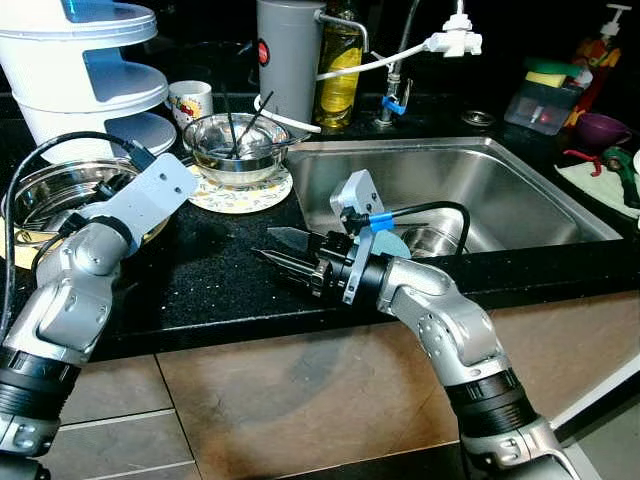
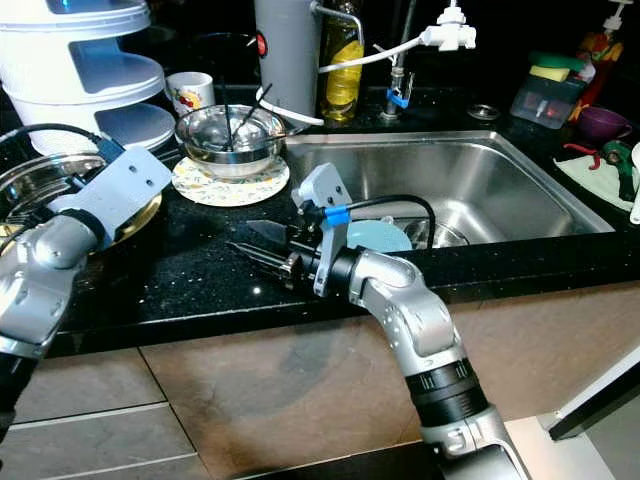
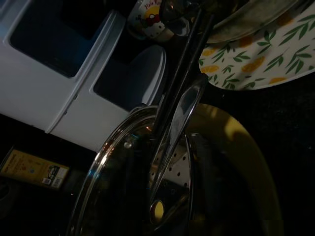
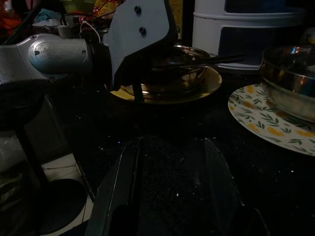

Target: Kitchen organization

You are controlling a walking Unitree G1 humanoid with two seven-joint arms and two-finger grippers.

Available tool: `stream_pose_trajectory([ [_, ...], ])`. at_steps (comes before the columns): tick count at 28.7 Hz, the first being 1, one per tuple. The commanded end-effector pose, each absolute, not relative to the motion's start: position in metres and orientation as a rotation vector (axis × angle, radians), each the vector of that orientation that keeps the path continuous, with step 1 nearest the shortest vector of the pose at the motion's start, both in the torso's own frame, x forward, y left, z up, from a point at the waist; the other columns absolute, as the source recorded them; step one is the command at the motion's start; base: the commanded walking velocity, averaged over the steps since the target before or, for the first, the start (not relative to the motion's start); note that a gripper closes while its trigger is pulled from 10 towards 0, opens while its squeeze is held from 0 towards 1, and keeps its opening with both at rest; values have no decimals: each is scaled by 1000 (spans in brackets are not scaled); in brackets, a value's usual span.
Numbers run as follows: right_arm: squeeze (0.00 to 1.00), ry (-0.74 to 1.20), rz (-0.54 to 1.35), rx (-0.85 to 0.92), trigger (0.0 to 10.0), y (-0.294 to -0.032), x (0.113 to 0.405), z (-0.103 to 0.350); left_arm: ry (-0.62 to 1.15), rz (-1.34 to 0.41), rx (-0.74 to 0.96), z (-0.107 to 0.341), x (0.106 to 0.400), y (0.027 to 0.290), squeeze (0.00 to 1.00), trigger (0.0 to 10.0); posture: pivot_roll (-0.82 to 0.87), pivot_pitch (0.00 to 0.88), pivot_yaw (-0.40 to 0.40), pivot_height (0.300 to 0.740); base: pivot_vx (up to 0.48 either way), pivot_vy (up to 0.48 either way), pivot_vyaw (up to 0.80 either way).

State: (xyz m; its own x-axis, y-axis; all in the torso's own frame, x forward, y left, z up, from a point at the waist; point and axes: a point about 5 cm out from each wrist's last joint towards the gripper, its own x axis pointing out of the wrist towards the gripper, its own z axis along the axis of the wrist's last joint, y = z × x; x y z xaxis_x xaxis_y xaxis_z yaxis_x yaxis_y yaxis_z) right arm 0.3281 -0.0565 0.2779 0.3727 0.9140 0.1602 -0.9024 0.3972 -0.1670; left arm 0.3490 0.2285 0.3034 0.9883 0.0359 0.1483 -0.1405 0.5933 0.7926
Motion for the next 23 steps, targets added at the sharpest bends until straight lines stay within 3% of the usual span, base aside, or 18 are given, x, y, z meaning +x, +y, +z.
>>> stream_pose_trajectory([
  [1, 0, -253, 1155, -60, 10000, -60, 330, 280, -129, 99, 925, 304, 351, 226, 0, 0, 5, 160, -59, 740, 0, 0, 0],
  [20, 0, -256, 1152, -63, 10000, -61, 332, 283, -163, 73, 925, 309, 353, 220, 0, 0, 5, 162, -60, 740, 0, 0, 0],
  [21, 0, -256, 1152, -63, 10000, -62, 332, 283, -168, 57, 918, 310, 353, 217, 0, 4314, 4, 162, -59, 740, 0, 0, 0],
  [22, 0, -256, 1151, -64, 10000, -62, 333, 283, -172, 44, 910, 311, 352, 214, 0, 10000, 4, 162, -59, 740, 0, 0, 0],
  [23, 0, -256, 1151, -64, 10000, -62, 332, 283, -177, 14, 861, 310, 350, 208, 0, 10000, 4, 161, -57, 740, 0, 0, 0],
])
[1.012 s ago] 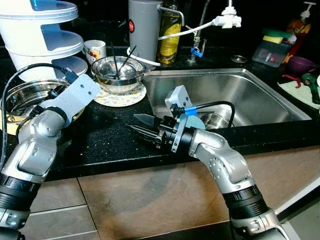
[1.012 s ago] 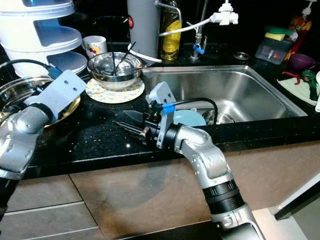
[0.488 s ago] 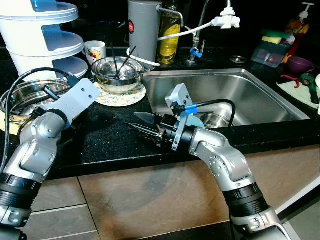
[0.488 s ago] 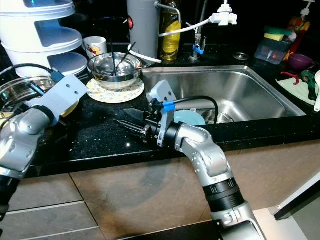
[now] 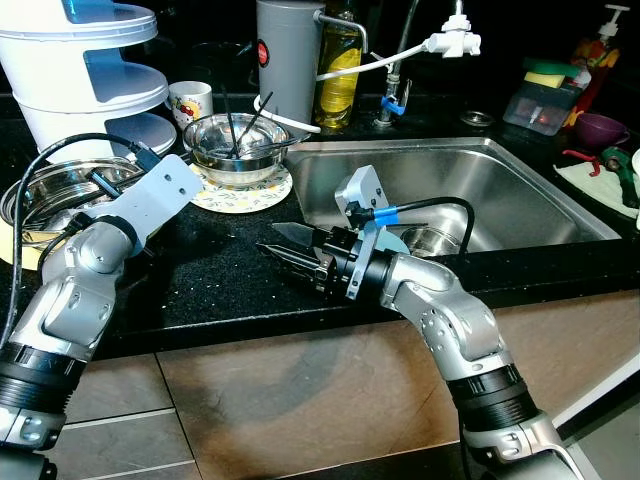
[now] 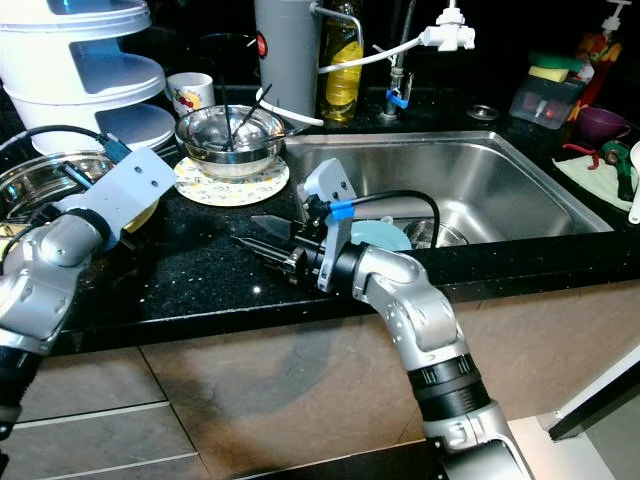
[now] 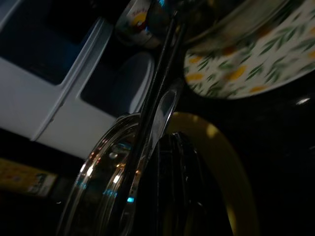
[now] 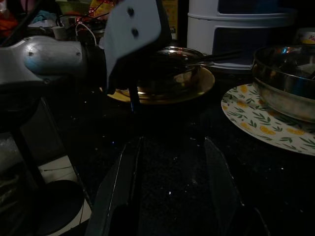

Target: Kitchen organization

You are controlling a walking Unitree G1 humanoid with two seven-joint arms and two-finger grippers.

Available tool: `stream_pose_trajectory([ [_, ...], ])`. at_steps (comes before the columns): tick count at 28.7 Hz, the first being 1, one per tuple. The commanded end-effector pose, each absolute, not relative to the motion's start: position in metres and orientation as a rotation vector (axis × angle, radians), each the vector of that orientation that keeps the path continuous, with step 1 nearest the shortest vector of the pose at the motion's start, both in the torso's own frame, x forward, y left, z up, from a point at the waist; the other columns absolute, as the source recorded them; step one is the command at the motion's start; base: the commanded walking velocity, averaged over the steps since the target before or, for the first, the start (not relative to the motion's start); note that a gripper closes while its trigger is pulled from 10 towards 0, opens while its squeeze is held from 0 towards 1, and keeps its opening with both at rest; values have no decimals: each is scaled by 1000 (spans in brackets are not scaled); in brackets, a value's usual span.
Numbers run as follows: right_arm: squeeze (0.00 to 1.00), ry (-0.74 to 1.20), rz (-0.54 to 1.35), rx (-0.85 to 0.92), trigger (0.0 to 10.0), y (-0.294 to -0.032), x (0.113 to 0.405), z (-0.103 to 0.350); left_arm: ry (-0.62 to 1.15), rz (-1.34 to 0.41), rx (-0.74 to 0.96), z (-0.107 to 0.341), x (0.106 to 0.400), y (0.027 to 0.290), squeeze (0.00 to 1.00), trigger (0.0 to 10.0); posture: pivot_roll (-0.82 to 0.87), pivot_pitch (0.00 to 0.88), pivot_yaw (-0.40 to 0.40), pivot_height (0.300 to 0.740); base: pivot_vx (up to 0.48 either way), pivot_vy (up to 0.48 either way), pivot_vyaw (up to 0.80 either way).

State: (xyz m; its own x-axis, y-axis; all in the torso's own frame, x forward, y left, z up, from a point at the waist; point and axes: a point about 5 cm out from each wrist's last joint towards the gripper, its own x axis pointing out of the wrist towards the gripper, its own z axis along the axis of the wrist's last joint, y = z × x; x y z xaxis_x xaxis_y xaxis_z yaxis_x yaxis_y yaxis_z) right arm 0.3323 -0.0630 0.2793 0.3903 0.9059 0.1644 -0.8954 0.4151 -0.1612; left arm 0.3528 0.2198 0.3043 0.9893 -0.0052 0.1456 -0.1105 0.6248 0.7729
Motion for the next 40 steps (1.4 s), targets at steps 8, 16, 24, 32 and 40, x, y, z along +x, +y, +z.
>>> stream_pose_trajectory([
  [8, 0, -254, 1152, -66, 10000, -63, 330, 281, -174, -95, 700, 313, 334, 197, 1000, 10000, 2, 155, -56, 740, 0, 0, 0],
  [16, 0, -256, 1155, -56, 10000, -63, 331, 281, -141, -5, 788, 316, 323, 215, 0, 10000, 18, 151, -60, 740, 0, 0, 0],
  [24, 0, -255, 1159, -49, 10000, -62, 331, 280, -215, 70, 630, 336, 320, 226, 0, 10000, 30, 149, -59, 740, 0, 0, 0],
  [32, 0, -262, 1161, -34, 10000, -61, 333, 284, -179, 198, 448, 337, 317, 262, 0, 10000, 31, 146, -71, 740, 0, 0, 0],
  [40, 0, -261, 1148, -25, 10000, -63, 332, 283, -195, 163, 324, 332, 317, 266, 0, 10000, 24, 147, -65, 740, 0, 0, 0],
])
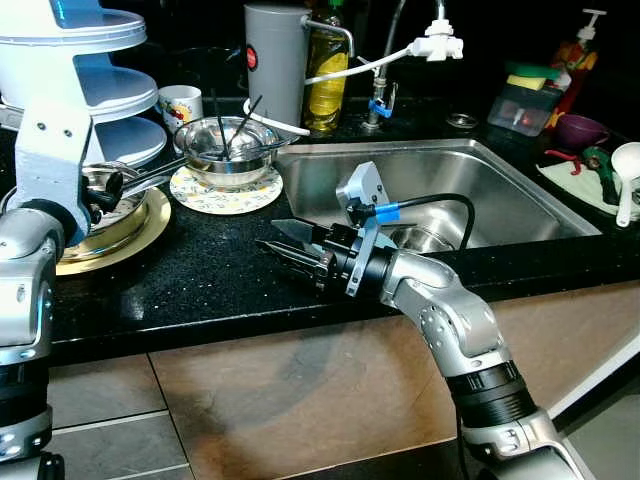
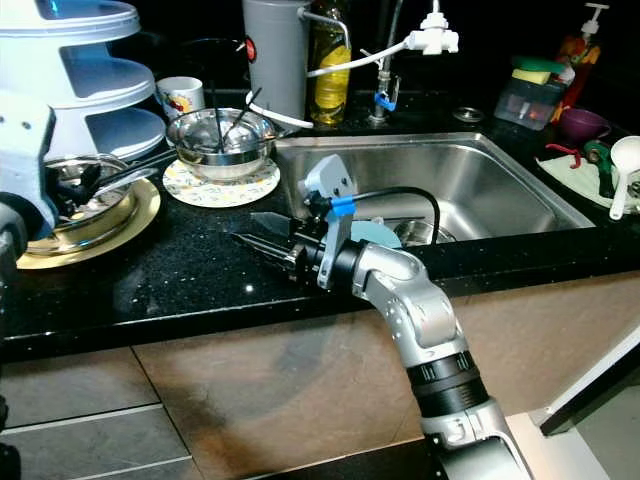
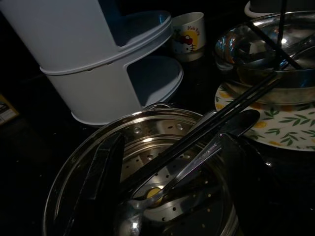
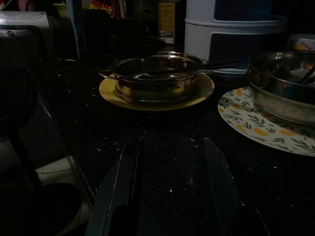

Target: Kitchen organization

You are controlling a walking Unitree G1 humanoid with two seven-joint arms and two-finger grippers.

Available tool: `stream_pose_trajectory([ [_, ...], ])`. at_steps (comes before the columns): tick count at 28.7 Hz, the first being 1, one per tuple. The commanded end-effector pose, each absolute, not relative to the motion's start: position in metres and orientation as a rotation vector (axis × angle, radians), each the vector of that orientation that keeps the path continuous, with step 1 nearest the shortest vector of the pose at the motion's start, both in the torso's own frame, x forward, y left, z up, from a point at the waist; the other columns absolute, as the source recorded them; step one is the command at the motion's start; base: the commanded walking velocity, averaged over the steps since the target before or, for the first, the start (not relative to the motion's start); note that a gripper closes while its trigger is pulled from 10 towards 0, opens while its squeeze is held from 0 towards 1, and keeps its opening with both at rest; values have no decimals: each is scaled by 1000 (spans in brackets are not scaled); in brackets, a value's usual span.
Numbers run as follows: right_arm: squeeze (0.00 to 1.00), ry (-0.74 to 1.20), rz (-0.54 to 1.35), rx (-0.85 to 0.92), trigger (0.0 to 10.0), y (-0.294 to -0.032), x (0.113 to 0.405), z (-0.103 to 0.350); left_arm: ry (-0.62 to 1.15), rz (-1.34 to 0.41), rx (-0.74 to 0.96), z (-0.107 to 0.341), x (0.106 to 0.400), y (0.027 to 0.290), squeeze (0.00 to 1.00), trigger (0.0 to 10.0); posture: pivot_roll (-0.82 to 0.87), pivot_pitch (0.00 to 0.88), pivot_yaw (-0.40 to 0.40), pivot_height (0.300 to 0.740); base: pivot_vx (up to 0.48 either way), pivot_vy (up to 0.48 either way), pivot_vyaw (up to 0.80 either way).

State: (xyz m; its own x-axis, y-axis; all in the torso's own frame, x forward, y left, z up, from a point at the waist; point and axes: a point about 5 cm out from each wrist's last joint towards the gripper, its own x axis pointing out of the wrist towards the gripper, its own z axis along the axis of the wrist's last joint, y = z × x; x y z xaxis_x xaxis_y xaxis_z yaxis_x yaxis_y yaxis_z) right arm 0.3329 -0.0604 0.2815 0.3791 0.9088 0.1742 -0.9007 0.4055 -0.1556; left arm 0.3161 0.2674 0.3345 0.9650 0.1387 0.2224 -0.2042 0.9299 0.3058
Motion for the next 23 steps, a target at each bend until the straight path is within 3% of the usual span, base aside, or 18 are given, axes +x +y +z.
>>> stream_pose_trajectory([
  [1, 0, -261, 1148, -25, 10000, -63, 332, 283, -195, 163, 324, 332, 317, 266, 0, 10000, 24, 147, -65, 740, 0, 0, 0],
  [6, 0, -285, 1029, 26, 10000, -74, 340, 285, -219, 18, 301, 328, 326, 234, 0, 10000, 23, 151, -54, 740, 0, 0, 0],
  [13, 0, -354, 919, 56, 10000, -83, 347, 294, -231, -1, 335, 330, 329, 229, 0, 10000, 24, 149, -35, 740, 0, 0, 0],
  [16, 0, -511, 707, 32, 10000, -94, 352, 313, -214, -40, 321, 326, 332, 221, 0, 10000, 38, 149, -14, 740, 0, 0, 0],
  [23, 0, -547, 667, 63, 10000, -96, 352, 316, -203, -60, 275, 323, 334, 217, 0, 10000, 36, 150, -9, 740, 0, 0, 0],
])
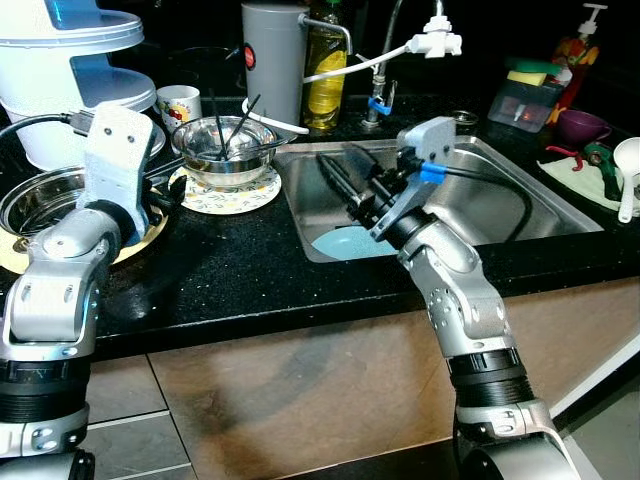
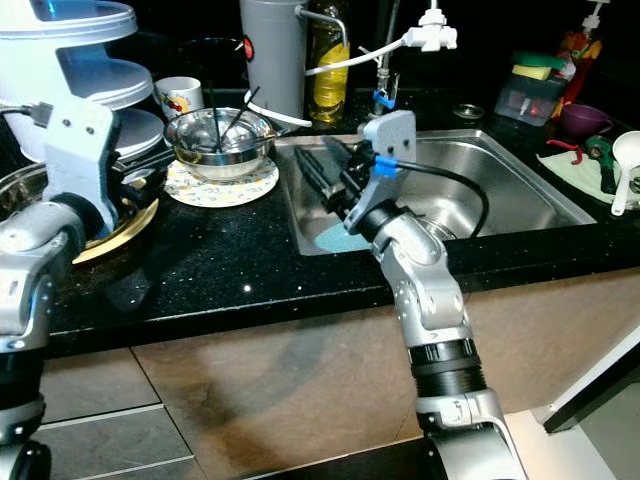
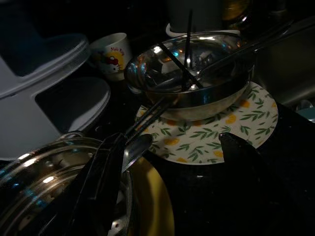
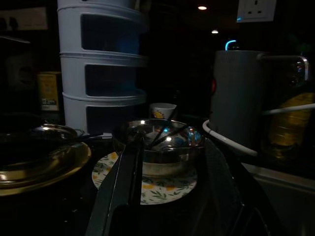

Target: Kitchen organization

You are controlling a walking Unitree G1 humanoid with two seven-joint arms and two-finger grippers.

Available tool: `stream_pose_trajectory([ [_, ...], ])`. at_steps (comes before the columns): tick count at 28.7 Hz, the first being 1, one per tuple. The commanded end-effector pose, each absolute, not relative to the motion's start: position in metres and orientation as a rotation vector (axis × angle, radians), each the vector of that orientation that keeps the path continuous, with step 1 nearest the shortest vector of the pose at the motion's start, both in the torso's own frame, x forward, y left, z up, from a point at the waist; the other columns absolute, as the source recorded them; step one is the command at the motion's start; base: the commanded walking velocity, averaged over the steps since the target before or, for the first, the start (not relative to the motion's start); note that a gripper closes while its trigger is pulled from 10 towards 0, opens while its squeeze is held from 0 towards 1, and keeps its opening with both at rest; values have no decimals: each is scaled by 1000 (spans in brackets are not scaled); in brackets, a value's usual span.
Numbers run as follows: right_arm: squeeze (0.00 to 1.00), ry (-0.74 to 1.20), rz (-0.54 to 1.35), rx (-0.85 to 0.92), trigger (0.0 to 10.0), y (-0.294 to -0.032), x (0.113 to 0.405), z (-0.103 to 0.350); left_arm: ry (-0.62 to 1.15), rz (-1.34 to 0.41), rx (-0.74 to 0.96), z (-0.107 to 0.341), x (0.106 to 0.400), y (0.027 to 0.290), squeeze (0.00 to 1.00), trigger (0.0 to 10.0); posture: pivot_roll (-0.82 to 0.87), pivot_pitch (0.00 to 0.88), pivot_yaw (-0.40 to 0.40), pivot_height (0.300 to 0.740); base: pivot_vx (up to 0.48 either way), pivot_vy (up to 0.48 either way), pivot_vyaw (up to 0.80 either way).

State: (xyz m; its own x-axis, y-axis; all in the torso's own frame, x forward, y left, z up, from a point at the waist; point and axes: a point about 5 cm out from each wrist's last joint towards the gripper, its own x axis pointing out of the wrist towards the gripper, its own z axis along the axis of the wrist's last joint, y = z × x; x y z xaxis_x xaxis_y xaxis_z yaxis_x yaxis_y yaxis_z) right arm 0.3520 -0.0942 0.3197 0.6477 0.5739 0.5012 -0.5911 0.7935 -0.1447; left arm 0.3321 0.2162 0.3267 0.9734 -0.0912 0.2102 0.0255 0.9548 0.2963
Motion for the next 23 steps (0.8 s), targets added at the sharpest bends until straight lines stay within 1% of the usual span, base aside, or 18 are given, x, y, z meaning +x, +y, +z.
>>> stream_pose_trajectory([
  [1, 0, -547, 667, 63, 10000, -96, 352, 316, -203, -60, 275, 323, 334, 217, 0, 10000, 36, 150, -9, 740, 0, 0, 0],
  [4, 0, -533, 684, 142, 10000, -102, 351, 311, -215, -40, 249, 324, 333, 220, 0, 10000, 43, 152, -14, 740, 0, 0, 0],
  [5, 0, -515, 682, 153, 10000, -102, 354, 308, -220, -17, 233, 325, 333, 225, 0, 10000, 43, 152, -14, 740, 0, 0, 0],
  [7, 0, -501, 688, 159, 10000, -102, 355, 307, -219, -5, 219, 324, 333, 227, 0, 10000, 38, 153, -21, 740, 0, 0, 0],
  [10, 0, -485, 675, 135, 10000, -100, 358, 301, -223, -36, 202, 317, 332, 220, 0, 10000, 38, 154, -29, 740, 0, 0, 0],
  [13, 0, -465, 732, 167, 10000, -92, 352, 296, -217, -82, 162, 309, 329, 212, 0, 10000, 23, 143, -29, 740, 0, 0, 0],
  [15, 0, -473, 751, 171, 10000, -89, 346, 295, -221, -72, 178, 307, 329, 213, 0, 10000, 24, 139, -28, 740, 0, 0, 0],
  [16, 0, -469, 753, 174, 10000, -89, 345, 294, -231, -50, 213, 309, 330, 216, 0, 10000, 24, 139, -28, 740, 0, 0, 0],
  [19, 0, -465, 754, 160, 10000, -91, 344, 293, -237, -41, 263, 313, 330, 218, 0, 10000, 28, 128, -30, 740, 0, 0, 0],
  [22, 0, -459, 766, 124, 10000, -91, 344, 292, -231, -39, 374, 316, 330, 220, 0, 10000, 28, 128, -30, 740, 0, 0, 0],
  [23, 0, -459, 766, 124, 10000, -91, 344, 292, -231, -39, 374, 316, 330, 220, 0, 10000, 28, 128, -30, 740, 0, 0, 0],
])
